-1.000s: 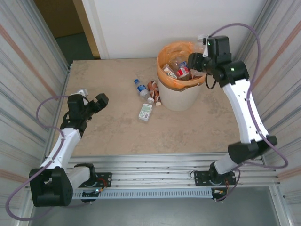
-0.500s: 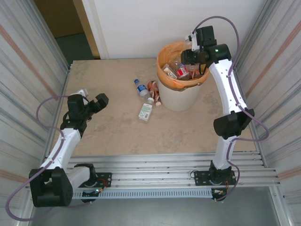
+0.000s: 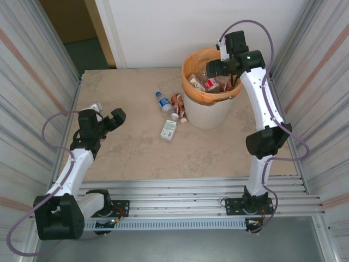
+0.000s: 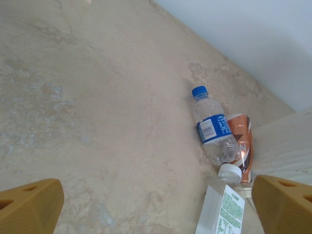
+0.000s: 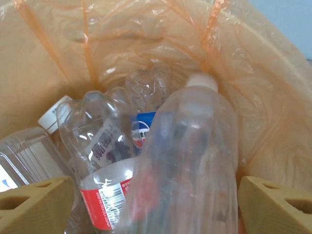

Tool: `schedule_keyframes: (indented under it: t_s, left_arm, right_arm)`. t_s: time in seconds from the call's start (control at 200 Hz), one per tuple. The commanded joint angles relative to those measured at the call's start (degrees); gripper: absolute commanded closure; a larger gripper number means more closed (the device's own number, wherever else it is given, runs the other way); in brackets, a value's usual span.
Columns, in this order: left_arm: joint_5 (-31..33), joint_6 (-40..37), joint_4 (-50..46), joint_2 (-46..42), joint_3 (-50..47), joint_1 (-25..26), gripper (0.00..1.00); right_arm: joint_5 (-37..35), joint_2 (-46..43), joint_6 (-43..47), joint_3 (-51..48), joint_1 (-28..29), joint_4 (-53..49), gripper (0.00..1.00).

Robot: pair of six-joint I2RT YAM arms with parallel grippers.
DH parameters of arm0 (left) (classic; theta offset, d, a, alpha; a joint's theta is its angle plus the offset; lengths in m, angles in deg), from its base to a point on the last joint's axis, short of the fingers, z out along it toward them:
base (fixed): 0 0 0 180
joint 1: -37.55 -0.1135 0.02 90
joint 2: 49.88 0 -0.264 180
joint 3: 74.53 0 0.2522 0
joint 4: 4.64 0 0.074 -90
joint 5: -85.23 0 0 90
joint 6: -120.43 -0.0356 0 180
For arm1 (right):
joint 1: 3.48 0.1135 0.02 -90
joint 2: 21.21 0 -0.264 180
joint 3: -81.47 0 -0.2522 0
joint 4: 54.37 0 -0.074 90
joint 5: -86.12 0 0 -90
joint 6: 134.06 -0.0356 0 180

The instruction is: Put the plastic bottles in the bin

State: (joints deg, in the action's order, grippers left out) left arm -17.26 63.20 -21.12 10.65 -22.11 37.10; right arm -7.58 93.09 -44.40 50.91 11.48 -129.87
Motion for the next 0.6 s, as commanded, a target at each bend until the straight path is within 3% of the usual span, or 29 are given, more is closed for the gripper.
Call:
schedule_keyframes:
  t_s: [0.0,0.266,0.596]
  left_arm:
    - [-0.6,-1.0,1.1,-0.1,1.1,-0.6,0.01]
    - [-0.6,-0.9,1.3,0.4,1.1,-0.6,0.01]
    - [-0.3,-1.0,1.0,0.2,1.2,-0.6,0.01]
  right_arm:
    - [-1.3,-0.9,1.5,1.9,0.0,0.7,0.16]
    - [-2.6,-1.4,1.3,1.6,0.6,2.0,0.36]
    - [-1.5,-0.2,-0.3,1.6,1.3,6.0,0.41]
